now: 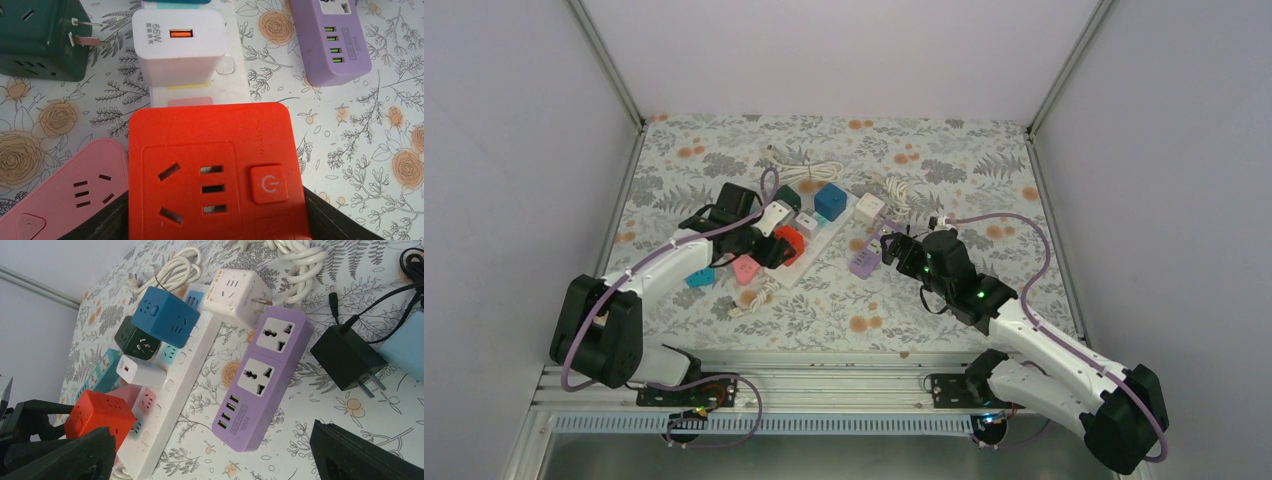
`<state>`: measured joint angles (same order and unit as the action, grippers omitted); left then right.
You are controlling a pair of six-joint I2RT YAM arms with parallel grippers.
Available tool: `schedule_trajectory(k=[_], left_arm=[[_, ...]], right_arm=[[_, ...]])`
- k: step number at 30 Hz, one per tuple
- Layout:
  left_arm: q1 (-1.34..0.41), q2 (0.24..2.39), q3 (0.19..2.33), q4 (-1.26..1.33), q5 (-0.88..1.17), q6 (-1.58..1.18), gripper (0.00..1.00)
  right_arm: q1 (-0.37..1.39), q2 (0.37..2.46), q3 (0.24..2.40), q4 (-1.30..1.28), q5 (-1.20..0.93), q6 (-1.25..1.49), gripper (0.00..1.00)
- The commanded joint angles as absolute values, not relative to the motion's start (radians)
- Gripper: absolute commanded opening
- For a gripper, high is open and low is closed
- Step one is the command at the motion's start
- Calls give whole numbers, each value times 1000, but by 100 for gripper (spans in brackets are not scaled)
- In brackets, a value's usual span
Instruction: Insert the plug
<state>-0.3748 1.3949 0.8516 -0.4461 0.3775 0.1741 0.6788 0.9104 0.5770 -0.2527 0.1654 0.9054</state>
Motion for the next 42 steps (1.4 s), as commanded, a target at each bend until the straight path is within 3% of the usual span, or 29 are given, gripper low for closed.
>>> schedule_trajectory(k=[1,14,25,42], left_arm=[[-370,1392,871,-451,384,195,60],[-371,1474,885,-420,402,167,60],[-384,1401,786,-326,386,145,58],[-571,1537,789,-181,160,-139,58]], right_arm=[[672,911,569,-218,165,900,100],[673,903,579,-236,175,899,100],[672,913,580,-227,167,894,100],[672,919,575,-227,159,900,100]])
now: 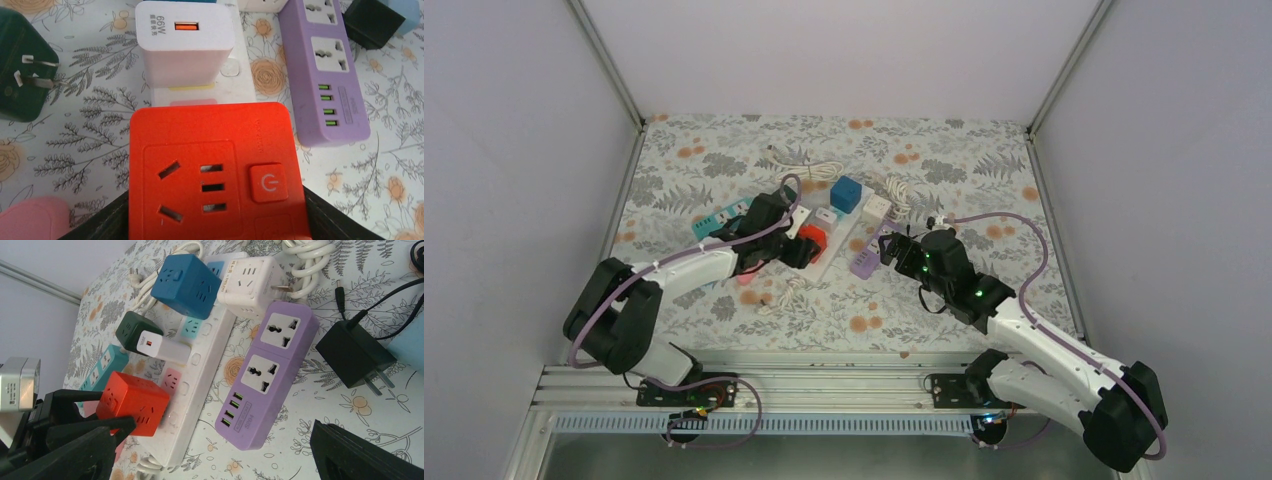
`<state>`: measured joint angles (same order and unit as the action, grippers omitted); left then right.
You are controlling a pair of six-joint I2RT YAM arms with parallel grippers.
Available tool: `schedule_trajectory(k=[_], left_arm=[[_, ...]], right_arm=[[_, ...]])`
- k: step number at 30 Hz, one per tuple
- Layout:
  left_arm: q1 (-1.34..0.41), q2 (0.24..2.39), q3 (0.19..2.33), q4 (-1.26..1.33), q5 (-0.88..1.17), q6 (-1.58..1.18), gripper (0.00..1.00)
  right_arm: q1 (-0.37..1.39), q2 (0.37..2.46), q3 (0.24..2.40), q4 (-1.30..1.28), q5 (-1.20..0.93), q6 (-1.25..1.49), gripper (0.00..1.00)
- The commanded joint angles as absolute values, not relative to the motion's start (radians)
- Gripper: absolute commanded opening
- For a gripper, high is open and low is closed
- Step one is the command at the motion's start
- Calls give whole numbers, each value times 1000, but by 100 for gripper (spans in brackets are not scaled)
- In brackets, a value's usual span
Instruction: Insert the plug
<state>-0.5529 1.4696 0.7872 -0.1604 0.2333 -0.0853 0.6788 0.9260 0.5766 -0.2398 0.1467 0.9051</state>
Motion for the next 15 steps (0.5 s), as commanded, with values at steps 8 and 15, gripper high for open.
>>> schedule_trajectory(k=[8,15], left_arm=[[-585,1576,792,-235,54,-136,58],[-604,1615,796,-290,-33,-181,58]], right_arm=[[672,927,571,-220,155,906,100],[672,928,571,-217,155,903,100]])
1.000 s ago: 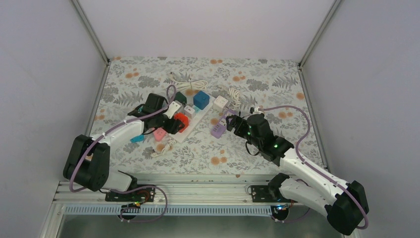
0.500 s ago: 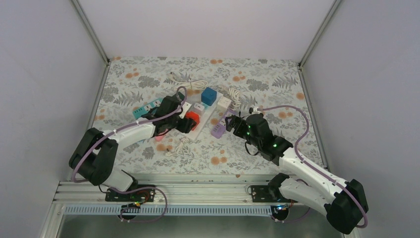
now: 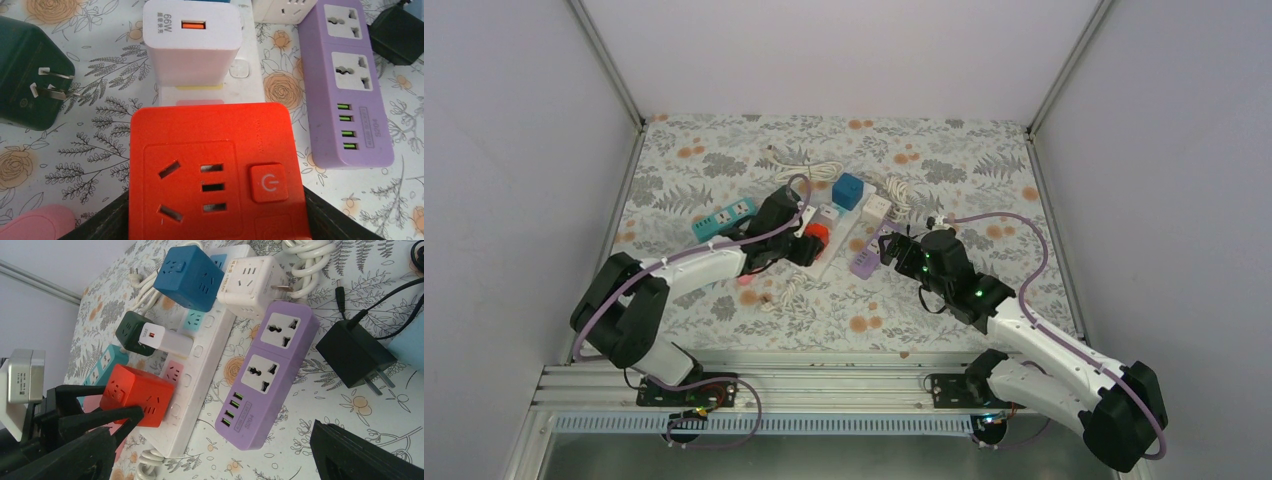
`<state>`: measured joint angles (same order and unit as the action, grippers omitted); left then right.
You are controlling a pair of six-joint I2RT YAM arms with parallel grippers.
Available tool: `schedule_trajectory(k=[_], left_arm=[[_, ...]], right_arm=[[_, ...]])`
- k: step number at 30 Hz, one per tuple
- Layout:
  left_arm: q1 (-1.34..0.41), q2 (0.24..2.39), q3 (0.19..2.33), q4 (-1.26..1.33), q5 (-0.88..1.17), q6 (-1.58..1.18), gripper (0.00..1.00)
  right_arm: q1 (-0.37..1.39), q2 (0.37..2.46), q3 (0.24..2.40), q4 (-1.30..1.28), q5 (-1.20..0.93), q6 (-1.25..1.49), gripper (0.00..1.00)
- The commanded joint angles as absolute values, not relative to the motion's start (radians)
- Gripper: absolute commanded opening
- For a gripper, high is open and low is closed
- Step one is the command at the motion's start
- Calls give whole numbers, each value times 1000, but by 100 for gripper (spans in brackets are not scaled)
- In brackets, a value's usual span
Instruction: Insert the plug
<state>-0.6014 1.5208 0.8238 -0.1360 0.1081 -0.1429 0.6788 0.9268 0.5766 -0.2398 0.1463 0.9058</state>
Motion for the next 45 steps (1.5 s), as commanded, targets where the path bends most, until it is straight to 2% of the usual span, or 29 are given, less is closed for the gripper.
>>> schedule_trajectory(k=[1,19,33,39,42,45], left_arm=[[-609,1628,801,-304,-56,-184,58],[-620,1785,840,-407,-125,-272,59],[-618,1813,917,-520,-60,-263,59],[-622,1744,1028,-558,-40,-294,67],[-626,1719,1079,-559,-31,-280,79],[-630,1693,1108,-548,9,-253,83]], right_arm=[[672,929,571,-216,154,903,100],[672,931,574,-209,150,905,100],[673,925,579,-207,166,896,100],[672,931,607,-264,249,895,100],[673,930,623,-283,284,883,100],[671,933,647,-308,317,866,100]])
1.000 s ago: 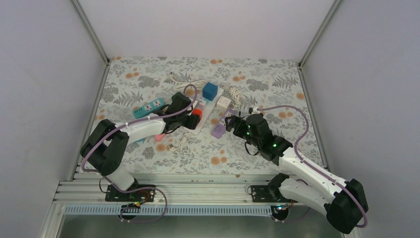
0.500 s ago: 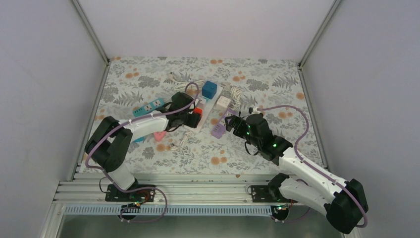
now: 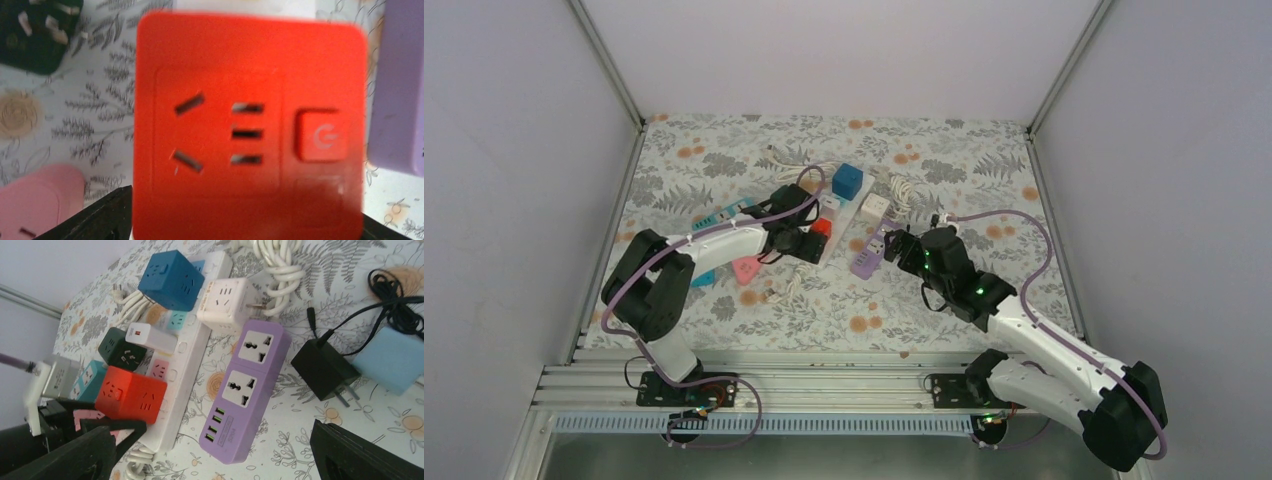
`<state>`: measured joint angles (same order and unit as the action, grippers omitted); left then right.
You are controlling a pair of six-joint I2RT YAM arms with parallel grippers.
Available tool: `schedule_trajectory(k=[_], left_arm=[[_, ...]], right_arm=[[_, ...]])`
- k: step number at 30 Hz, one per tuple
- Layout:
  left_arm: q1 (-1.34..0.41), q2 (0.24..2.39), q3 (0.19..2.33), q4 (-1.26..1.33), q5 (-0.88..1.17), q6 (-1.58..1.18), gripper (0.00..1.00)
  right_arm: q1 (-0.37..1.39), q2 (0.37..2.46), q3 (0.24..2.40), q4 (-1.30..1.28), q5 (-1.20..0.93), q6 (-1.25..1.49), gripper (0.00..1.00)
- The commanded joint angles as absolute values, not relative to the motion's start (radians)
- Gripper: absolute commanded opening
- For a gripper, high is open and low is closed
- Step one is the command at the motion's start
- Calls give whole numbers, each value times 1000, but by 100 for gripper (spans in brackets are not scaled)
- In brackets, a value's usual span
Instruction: Insert the plug
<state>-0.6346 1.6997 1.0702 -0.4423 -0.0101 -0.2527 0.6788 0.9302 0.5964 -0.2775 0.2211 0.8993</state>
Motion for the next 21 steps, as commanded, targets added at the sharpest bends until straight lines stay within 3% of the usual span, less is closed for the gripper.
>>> schedule_trajectory(k=[1,7,15,21], left_arm=[[-632,1684,1117,-546,23,-241,85],[-638,1533,1101,-501,13,-243,100],[-631,1144,967,-349,-34,-249,100],[-620,898,870,-279,-53,-208,100]], right_arm=[[668,937,662,-322,329,858,100],[634,996,781,-348,311,687,100],[574,1298,1010,-382,98,427,99],[546,1527,1139,-402,109,292,98]])
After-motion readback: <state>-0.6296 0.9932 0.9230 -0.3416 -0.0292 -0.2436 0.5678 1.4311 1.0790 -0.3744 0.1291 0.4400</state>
